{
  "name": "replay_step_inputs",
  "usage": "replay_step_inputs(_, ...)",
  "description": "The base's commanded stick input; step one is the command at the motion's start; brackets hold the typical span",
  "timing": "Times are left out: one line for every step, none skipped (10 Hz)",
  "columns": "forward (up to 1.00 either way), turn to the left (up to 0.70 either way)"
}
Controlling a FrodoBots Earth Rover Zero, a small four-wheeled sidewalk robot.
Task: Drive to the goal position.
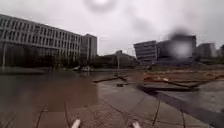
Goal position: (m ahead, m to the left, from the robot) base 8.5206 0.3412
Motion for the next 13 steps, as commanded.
replay_step_inputs(0.70,0.00)
replay_step_inputs(0.70,0.00)
replay_step_inputs(0.70,0.00)
replay_step_inputs(0.70,0.00)
replay_step_inputs(0.70,0.00)
replay_step_inputs(0.70,0.00)
replay_step_inputs(0.70,0.00)
replay_step_inputs(0.70,0.00)
replay_step_inputs(0.70,0.00)
replay_step_inputs(0.70,0.00)
replay_step_inputs(0.70,0.00)
replay_step_inputs(0.70,0.00)
replay_step_inputs(0.70,0.00)
